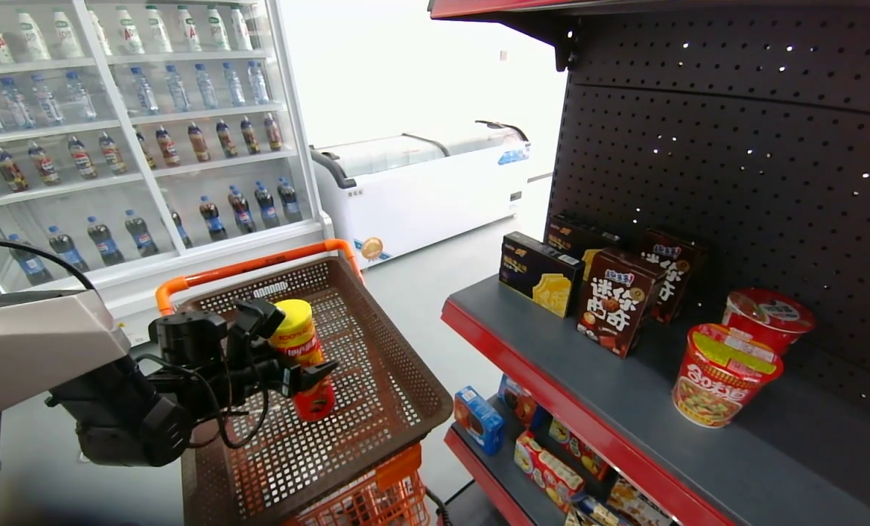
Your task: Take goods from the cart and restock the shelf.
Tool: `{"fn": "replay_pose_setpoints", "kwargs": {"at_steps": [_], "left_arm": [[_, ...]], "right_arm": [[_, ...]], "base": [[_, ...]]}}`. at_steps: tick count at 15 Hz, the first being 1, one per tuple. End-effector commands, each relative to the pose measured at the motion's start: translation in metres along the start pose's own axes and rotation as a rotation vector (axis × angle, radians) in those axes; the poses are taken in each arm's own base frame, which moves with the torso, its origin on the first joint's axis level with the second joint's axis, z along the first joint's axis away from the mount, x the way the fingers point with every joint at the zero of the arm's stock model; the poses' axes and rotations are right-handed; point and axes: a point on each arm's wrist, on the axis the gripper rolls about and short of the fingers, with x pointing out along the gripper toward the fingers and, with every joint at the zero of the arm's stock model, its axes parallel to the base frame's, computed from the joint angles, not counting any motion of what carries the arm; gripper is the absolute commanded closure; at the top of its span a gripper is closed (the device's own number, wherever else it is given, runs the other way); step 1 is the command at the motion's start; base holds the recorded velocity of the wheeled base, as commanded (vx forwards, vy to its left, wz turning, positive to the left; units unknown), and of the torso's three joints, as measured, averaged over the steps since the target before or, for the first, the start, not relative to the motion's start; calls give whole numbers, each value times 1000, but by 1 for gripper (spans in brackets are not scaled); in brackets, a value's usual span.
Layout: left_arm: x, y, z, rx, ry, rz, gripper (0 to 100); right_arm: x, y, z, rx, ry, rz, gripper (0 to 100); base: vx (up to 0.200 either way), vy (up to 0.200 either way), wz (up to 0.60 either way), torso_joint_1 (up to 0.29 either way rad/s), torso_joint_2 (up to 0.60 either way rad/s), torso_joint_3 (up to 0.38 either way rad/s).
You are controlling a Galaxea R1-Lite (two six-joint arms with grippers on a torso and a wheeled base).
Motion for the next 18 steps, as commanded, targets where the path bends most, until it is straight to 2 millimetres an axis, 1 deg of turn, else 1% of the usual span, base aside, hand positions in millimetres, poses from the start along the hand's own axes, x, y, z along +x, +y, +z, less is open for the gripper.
{"fn": "replay_pose_setpoints", "kwargs": {"at_steps": [1, 3, 4, 5, 7, 8, 10, 13, 14, 15, 16, 17, 18], "left_arm": [[10, -3, -4, 2, 5, -17, 0], [13, -3, -4, 4, 3, -23, 0], [15, -5, 1, 13, -10, -19, 0], [12, -5, 0, 10, -5, -16, 100], [1, -10, 10, 21, -14, -12, 100], [-12, -17, 14, 38, -4, 11, 100], [-25, -20, 18, 52, 17, 76, 100], [-57, -27, 48, 46, -25, 107, 100], [-76, -28, 61, 41, -25, 147, 100], [-91, -28, 71, 44, -37, 203, 100], [-114, -33, 85, 36, -55, 279, 100], [-140, -46, 95, 0, -72, 286, 100], [-159, -56, 101, -19, -82, 291, 100]], "right_arm": [[0, 0, 0, -1, 1, 1, 0], [0, 0, 0, -1, 1, 1, 0], [0, 0, 0, -1, 1, 1, 0], [0, 0, 0, -1, 1, 1, 0], [0, 0, 0, -1, 1, 1, 0], [0, 0, 0, -1, 1, 1, 0], [0, 0, 0, -1, 1, -1, 0], [0, 0, 0, -1, 1, 1, 0], [0, 0, 0, -1, 1, -1, 0], [0, 0, 0, -1, 1, 1, 0], [0, 0, 0, -1, 1, 1, 0], [0, 0, 0, -1, 1, 1, 0], [0, 0, 0, -1, 1, 1, 0]], "base": [[0, 0, 0, 0, 0, 0], [0, 0, 0, 0, 0, 0], [0, 0, 0, 0, 0, 0], [0, 0, 0, 0, 0, 0], [0, 0, 0, 0, 0, 0], [0, 0, 0, 0, 0, 0], [0, 0, 0, 0, 0, 0], [0, 0, 0, 0, 0, 0], [0, 0, 0, 0, 0, 0], [0, 0, 0, 0, 0, 0], [0, 0, 0, 0, 0, 0], [0, 0, 0, 0, 0, 0], [0, 0, 0, 0, 0, 0]]}}
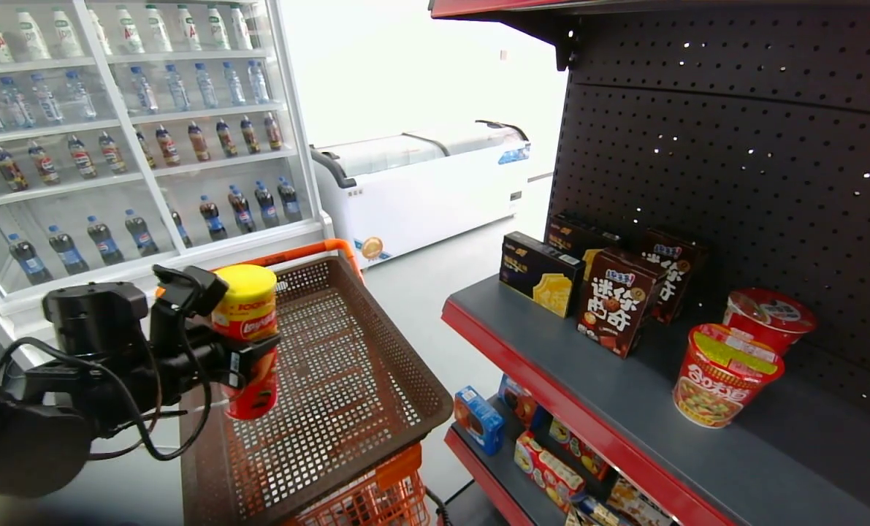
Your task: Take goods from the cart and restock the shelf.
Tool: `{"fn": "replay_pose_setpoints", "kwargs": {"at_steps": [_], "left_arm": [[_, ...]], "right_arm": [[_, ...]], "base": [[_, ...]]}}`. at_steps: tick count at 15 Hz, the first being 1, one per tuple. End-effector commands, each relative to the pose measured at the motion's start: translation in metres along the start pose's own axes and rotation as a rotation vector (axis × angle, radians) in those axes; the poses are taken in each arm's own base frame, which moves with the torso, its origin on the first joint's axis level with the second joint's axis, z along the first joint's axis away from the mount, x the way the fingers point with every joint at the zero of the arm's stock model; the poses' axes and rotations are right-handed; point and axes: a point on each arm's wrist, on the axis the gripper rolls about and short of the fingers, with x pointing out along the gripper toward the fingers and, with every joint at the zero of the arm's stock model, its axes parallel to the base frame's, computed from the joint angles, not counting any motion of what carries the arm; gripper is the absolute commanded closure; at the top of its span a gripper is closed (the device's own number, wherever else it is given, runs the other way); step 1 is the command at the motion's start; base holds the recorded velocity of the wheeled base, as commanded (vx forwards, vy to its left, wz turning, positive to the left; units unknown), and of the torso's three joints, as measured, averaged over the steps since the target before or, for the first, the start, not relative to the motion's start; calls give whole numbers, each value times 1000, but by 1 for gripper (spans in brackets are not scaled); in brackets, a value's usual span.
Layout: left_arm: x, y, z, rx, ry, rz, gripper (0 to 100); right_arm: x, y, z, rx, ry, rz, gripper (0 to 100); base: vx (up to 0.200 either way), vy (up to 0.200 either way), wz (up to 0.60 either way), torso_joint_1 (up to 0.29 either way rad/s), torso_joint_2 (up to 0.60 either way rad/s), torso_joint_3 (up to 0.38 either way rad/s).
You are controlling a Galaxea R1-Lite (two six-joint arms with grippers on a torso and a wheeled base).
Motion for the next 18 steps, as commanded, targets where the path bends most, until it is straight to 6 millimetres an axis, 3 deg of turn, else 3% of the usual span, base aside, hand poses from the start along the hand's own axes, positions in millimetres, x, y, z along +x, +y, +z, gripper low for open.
{"fn": "replay_pose_setpoints", "kwargs": {"at_steps": [1, 3, 6, 10, 15, 18], "left_arm": [[-92, -16, 31, -40, -84, 82, 100], [-154, -36, 17, -49, -65, 100, 100], [-212, -54, 7, -100, -120, 119, 100], [-243, -67, -1, -133, -258, 114, 100], [-262, -82, -38, -86, -330, 87, 100], [-277, -91, -63, -46, -278, 94, 100]], "right_arm": [[0, 0, 0, 0, 1, 1, 0], [0, 0, 0, 0, 1, 1, 0], [0, 0, 0, 0, 1, 1, 0], [0, 0, 0, 0, 1, 1, 0], [0, 0, 0, 0, 1, 1, 0], [0, 0, 0, -2, 1, 2, 0]], "base": [[0, 0, 0, 0, 0, 0], [0, 0, 0, 0, 0, 0], [0, 0, 0, 0, 0, 0], [0, 0, 0, 0, 0, 0], [0, 0, 0, 0, 0, 0], [0, 0, -200, 2, 1, -1]]}}
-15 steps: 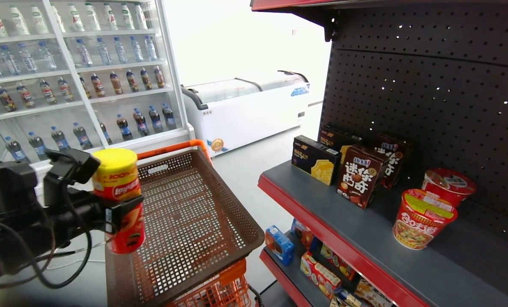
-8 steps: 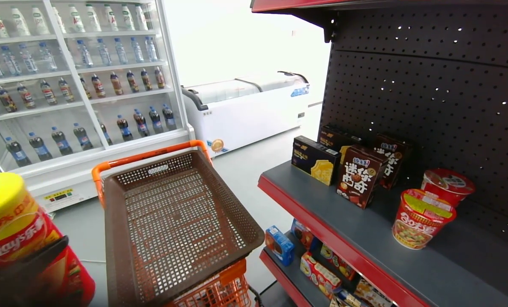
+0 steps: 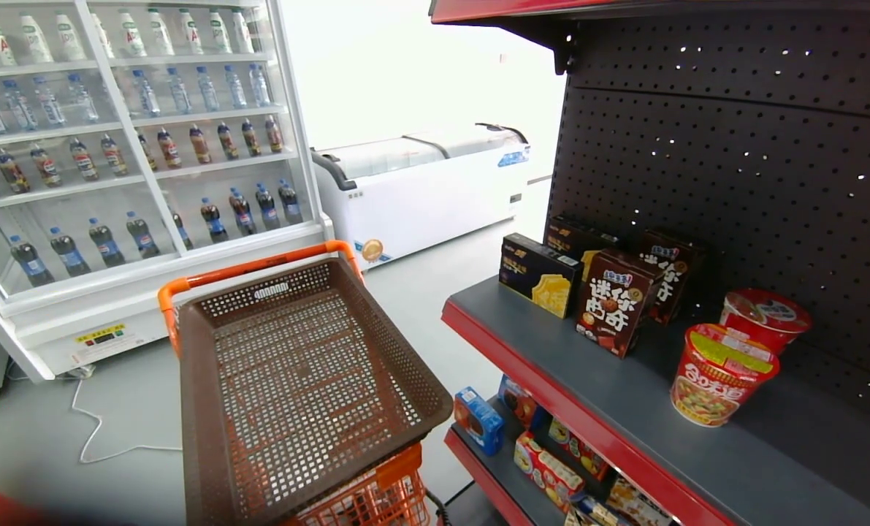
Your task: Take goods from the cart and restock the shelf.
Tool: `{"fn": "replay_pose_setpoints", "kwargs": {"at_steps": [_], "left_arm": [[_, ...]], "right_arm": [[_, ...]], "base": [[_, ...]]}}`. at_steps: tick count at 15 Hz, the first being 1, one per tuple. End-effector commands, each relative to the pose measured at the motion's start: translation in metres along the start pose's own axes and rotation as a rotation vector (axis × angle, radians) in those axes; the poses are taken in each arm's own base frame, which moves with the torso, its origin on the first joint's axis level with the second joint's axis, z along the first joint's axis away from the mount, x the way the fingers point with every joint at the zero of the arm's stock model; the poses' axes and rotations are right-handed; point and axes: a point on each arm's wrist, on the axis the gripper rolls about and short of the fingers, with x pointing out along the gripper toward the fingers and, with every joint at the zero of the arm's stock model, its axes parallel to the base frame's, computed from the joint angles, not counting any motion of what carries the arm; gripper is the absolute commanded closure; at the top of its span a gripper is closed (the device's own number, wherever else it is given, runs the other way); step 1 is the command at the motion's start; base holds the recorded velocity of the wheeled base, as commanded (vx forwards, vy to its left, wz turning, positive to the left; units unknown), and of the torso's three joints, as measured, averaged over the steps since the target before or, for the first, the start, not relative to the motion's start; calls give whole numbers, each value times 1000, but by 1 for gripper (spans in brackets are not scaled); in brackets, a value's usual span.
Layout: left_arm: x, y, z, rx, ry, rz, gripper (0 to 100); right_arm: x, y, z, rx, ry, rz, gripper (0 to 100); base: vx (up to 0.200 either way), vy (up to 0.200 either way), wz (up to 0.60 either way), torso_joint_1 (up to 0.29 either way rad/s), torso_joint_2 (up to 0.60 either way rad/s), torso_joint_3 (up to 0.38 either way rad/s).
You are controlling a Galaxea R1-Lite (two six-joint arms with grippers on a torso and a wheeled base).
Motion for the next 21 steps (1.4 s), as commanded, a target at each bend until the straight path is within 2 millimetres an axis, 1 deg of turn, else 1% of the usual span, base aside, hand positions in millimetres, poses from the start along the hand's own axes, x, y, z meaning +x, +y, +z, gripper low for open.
{"fn": "replay_pose_setpoints", "kwargs": {"at_steps": [1, 2, 3, 6, 21], "left_arm": [[-21, -6, -13, 23, -54, 8, 100], [-22, -6, -14, 24, -55, 7, 100], [-29, -8, -21, 22, -49, 8, 100], [-30, -8, -27, 19, -33, 6, 100], [-30, -9, -31, 13, -26, -1, 100]], "right_arm": [[0, 0, 0, -1, 1, 1, 0], [0, 0, 0, -1, 1, 1, 0], [0, 0, 0, -1, 1, 1, 0], [0, 0, 0, -1, 1, 1, 0], [0, 0, 0, -1, 1, 1, 0]], "base": [[0, 0, -600, 2, 2, -2], [0, 0, -600, -2, -2, 2], [0, 0, -600, 2, -12, 7], [0, 0, -600, 6, 2, 4], [0, 0, -600, 3, 2, 2]]}}
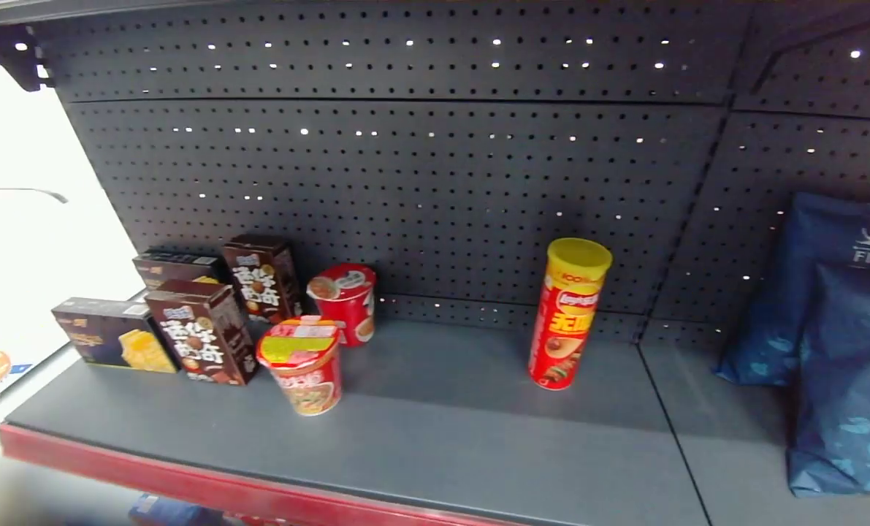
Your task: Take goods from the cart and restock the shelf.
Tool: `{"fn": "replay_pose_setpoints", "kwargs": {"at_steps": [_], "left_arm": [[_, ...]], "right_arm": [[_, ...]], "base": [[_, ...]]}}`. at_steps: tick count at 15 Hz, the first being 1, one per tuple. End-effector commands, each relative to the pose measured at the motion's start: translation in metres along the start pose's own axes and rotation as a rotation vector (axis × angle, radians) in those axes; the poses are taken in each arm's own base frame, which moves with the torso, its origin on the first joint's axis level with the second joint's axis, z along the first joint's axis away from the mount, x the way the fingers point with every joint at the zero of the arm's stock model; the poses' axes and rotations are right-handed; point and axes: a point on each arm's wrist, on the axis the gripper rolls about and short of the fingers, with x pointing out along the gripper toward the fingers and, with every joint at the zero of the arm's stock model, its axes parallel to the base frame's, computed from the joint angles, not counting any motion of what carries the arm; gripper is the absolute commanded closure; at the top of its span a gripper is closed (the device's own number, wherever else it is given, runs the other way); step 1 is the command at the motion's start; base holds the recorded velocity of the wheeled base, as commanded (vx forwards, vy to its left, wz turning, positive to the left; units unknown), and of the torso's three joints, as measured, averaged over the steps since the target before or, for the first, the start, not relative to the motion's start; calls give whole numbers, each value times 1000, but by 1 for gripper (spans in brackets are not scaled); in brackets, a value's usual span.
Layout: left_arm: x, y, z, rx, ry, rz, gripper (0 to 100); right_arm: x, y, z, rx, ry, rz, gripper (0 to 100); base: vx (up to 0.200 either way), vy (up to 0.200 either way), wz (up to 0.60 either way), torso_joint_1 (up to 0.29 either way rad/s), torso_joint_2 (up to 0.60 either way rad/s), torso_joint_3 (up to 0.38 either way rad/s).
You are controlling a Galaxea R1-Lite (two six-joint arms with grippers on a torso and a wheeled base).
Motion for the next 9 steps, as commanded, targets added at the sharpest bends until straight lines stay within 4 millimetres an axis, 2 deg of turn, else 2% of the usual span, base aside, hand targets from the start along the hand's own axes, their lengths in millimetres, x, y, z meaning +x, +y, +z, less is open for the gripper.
{"fn": "replay_pose_setpoints", "kwargs": {"at_steps": [1, 8, 9], "left_arm": [[1, 0, -2, -1, 6, 0, 100], [-1, -2, -14, 1, -6, 0, 100], [-1, -2, -14, 2, -8, -3, 100]], "right_arm": [[0, 0, 0, 1, 1, 1, 0], [0, 0, 0, 1, 1, 1, 0], [0, 0, 0, -1, 1, 1, 0]], "base": [[0, 0, 0, 0, 0, 0], [0, 0, 0, 0, 0, 0], [0, 0, -600, 2, 2, 2]]}}
